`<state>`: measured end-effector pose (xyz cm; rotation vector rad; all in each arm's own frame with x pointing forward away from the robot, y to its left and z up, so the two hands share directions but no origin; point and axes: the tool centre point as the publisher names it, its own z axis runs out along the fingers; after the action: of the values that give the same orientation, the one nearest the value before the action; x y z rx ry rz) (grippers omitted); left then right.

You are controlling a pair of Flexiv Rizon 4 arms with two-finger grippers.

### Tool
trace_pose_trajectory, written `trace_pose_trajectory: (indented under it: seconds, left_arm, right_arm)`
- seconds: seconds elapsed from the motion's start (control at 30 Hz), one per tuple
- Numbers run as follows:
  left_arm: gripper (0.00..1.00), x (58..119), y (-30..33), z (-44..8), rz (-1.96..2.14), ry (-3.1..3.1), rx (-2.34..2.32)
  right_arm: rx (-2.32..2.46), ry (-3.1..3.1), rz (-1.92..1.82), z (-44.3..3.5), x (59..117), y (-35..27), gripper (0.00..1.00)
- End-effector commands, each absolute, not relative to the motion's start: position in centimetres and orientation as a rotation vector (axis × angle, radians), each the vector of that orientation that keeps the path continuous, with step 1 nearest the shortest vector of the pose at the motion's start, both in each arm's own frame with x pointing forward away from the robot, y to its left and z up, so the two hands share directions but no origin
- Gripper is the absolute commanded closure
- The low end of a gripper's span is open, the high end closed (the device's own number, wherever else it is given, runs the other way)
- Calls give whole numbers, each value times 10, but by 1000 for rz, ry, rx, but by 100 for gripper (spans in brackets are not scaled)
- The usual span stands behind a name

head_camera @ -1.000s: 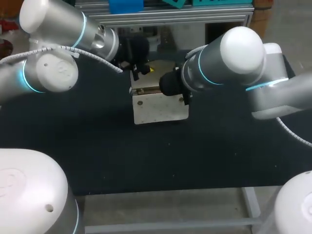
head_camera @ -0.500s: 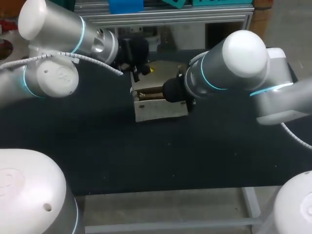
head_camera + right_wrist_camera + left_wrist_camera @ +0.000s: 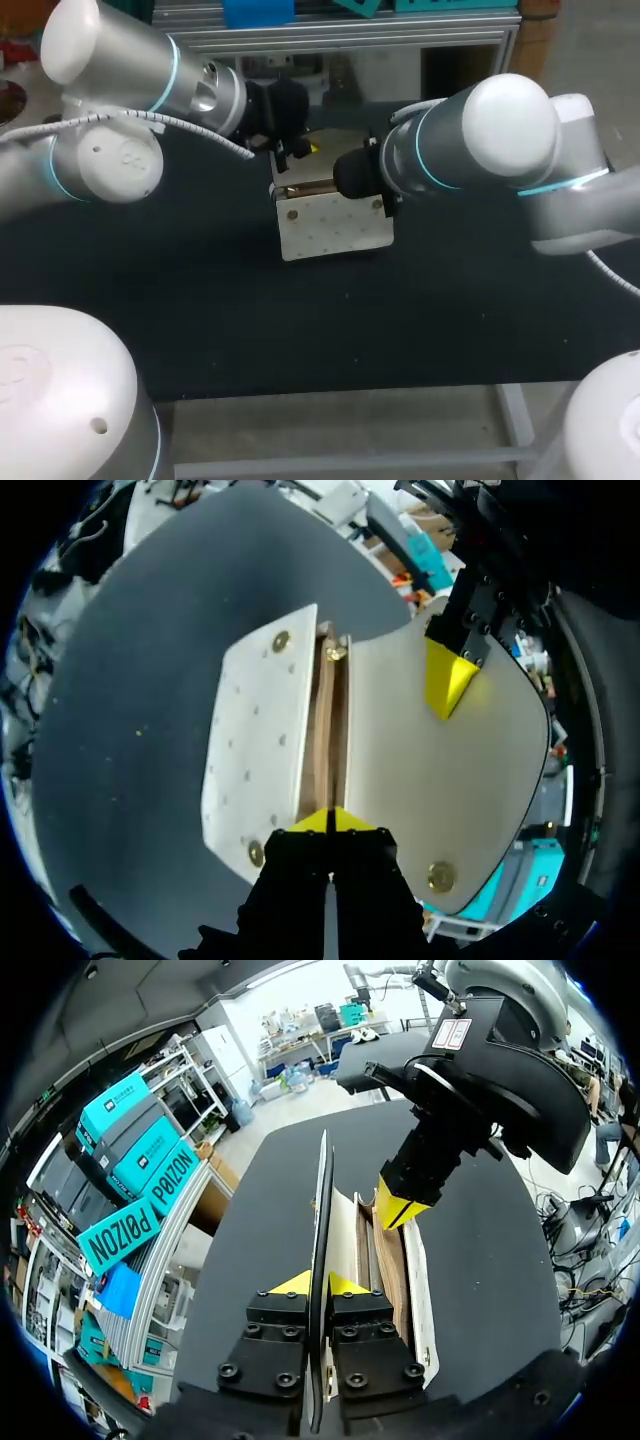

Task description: Pick up the bag, open it, inspect its contents, close it, and place it on the opposite side

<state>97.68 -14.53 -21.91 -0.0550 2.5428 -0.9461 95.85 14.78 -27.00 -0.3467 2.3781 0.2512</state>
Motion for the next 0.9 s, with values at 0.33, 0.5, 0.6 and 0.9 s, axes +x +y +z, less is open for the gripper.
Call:
trace_pose_trajectory:
  seconds: [0.33,0.5,0.6,0.9]
  left_arm:
    - [100,977,-140,-214,-991,2516,-62]
    - [100,977,-138,-214,-999,2506,-70]
    - [100,977,-138,-214,-1003,2505,-67]
    - [100,971,-141,-216,-1012,2508,-31]
  right_arm:
    - [-381,2466,244,-299,974,162,100]
    - [-395,2479,237,-297,968,164,100]
    - [-401,2484,231,-296,966,165,100]
    - [-329,2516,227,-302,985,160,100]
